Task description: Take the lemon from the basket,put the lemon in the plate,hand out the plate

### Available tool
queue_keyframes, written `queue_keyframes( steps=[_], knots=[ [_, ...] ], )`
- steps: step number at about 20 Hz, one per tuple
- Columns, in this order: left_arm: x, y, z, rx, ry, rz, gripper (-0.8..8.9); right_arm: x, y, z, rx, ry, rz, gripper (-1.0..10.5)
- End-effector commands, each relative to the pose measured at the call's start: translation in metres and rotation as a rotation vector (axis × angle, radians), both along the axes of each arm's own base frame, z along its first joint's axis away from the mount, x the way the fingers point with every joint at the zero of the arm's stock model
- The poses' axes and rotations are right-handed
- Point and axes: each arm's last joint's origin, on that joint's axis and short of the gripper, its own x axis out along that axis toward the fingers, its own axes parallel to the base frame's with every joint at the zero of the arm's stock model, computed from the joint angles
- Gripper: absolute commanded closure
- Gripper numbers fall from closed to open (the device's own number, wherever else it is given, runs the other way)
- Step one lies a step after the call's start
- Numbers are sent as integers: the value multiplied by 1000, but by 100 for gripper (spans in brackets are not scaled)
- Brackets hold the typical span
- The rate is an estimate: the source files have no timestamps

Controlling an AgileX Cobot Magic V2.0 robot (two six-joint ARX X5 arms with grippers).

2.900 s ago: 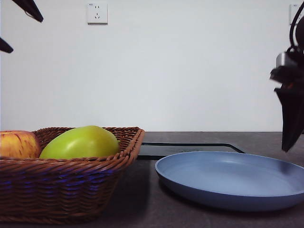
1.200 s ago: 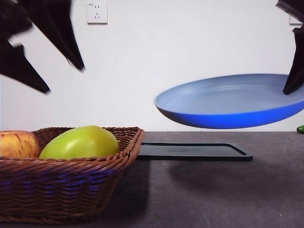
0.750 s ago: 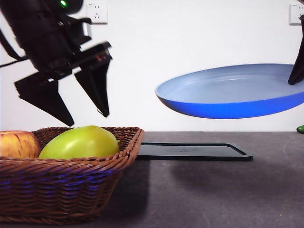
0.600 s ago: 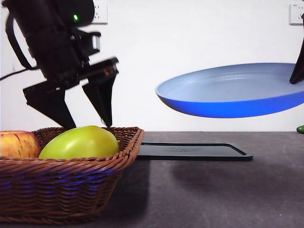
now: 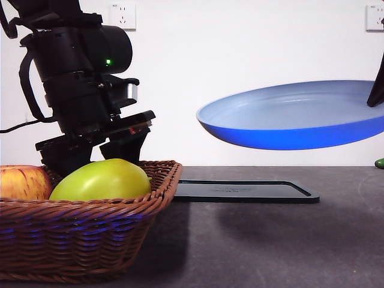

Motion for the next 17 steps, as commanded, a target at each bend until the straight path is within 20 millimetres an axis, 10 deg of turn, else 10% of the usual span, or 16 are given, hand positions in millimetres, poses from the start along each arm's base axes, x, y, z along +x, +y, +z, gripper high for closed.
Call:
queue_keyframes(
  steps=[1,10,17],
  knots=[
    [3,-5,1,4,-14,-33,611,2,0,2,6,-13,-3,943],
    [-12,-35,126,-139,-153,-179,611,12,2,-6,-1,18,-5,944],
    [-73,-119,139,-220,-298,-452,611,31,6,-27,13,114,14,944]
  ],
)
